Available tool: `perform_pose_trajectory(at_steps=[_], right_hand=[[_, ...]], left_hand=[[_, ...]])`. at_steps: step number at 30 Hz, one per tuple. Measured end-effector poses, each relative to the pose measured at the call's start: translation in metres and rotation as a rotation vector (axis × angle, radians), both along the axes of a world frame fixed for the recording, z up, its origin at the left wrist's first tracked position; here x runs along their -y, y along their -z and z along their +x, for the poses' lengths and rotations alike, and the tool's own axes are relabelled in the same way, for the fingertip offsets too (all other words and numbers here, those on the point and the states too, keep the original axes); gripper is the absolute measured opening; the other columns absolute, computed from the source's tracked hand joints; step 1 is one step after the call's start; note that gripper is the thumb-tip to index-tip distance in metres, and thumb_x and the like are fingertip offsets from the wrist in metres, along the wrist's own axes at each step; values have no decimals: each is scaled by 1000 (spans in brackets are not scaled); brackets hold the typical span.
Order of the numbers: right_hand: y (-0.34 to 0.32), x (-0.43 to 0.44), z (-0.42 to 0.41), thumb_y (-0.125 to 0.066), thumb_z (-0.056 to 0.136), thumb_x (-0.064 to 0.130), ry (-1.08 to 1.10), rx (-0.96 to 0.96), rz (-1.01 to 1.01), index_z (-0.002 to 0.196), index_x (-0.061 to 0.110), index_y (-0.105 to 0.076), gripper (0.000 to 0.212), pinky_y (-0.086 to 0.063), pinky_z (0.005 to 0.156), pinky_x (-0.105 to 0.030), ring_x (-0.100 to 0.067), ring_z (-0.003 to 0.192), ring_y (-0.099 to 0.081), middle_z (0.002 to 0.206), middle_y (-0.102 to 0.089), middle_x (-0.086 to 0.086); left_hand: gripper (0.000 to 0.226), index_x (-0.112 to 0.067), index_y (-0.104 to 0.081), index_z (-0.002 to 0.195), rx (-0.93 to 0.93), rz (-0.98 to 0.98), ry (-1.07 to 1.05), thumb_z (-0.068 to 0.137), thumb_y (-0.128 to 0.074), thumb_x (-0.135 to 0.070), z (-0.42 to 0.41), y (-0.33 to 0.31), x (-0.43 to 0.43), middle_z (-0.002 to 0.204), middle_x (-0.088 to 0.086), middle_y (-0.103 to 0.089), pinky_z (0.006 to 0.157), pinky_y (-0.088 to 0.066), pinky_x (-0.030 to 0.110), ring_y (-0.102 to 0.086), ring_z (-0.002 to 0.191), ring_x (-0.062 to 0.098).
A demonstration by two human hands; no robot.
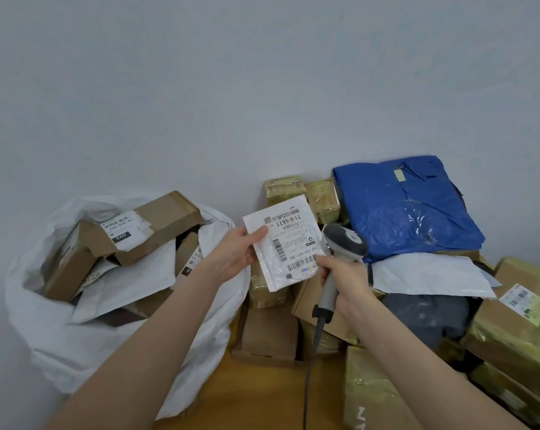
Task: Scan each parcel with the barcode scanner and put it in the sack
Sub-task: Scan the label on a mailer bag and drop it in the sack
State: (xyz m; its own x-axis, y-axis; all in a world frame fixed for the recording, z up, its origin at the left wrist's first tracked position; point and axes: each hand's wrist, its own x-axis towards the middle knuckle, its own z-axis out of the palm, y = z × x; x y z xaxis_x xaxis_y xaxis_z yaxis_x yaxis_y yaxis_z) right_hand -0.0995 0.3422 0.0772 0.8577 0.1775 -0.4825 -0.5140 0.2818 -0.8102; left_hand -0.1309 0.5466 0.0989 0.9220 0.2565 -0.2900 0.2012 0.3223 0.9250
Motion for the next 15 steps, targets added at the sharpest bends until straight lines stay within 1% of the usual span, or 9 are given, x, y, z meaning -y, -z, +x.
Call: perform_pose_trajectory(at_steps=[2, 4, 7, 8, 10, 12, 14, 15], right_hand=[[-2, -2, 2, -71, 81, -3, 48, -10, 24, 87, 4, -59, 15, -49, 59, -27, -12, 57, -55, 71, -63, -9], [-3, -2, 4, -71, 81, -3, 71, 3, 32, 89, 4, -59, 16, -49, 61, -26, -12, 59, -55, 72, -63, -9], [-2, -1, 4, -73, 81, 2, 53, 30, 20, 97, 4, -61, 21, -50, 61, -25, -12, 63, -58, 73, -65, -6], [-2, 1, 3, -75, 81, 6, 45, 49, 17, 98, 7, -62, 21, -50, 60, -23, -11, 64, -59, 74, -66, -4], [-3, 4, -2, -77, 81, 15, 28, 95, -22, 92, 15, -62, 19, -51, 57, -21, -10, 66, -62, 76, -67, -1], [-5, 11, -12, -76, 82, 22, -43, 141, -80, 86, 17, -62, 16, -51, 53, -21, -7, 58, -63, 68, -69, 1], [-3, 18, -27, -76, 82, 25, -179, 188, -118, 80, 13, -63, 17, -49, 47, -21, -8, 46, -58, 56, -65, 0], [-2, 21, -35, -75, 82, 24, -246, 212, -134, 77, 11, -63, 19, -47, 45, -21, -9, 43, -55, 53, -62, -1]], left_hand=[[31, -9, -61, 114, -60, 39, 77, 84, -66, -14, -7, 12, 7, 108, 9, -73, 73, -59, 34, -70, 98, 24], [24, -9, -63, 111, -84, 71, 92, 87, -65, -9, -11, 22, 14, 106, 8, -73, 71, -59, 31, -71, 97, 24], [21, -7, -66, 109, -47, 137, -51, 88, -66, -8, -10, 29, 19, 97, 4, -75, 67, -58, 27, -73, 89, 21], [21, -6, -66, 109, -39, 172, -96, 88, -67, -8, -10, 29, 18, 94, 3, -76, 65, -58, 26, -73, 86, 20], [21, -5, -66, 108, -29, 235, -160, 87, -68, -8, -9, 28, 13, 90, 0, -76, 62, -57, 24, -73, 82, 18], [19, -4, -67, 106, -30, 282, -201, 88, -67, -7, -8, 29, 6, 88, -1, -75, 60, -56, 23, -73, 78, 14], [14, -6, -67, 103, -31, 304, -225, 89, -66, -7, -8, 30, 1, 88, -1, -74, 59, -56, 21, -72, 74, 10], [11, -7, -68, 100, -29, 304, -234, 89, -66, -7, -8, 30, 0, 87, -1, -74, 58, -55, 21, -72, 73, 9]])
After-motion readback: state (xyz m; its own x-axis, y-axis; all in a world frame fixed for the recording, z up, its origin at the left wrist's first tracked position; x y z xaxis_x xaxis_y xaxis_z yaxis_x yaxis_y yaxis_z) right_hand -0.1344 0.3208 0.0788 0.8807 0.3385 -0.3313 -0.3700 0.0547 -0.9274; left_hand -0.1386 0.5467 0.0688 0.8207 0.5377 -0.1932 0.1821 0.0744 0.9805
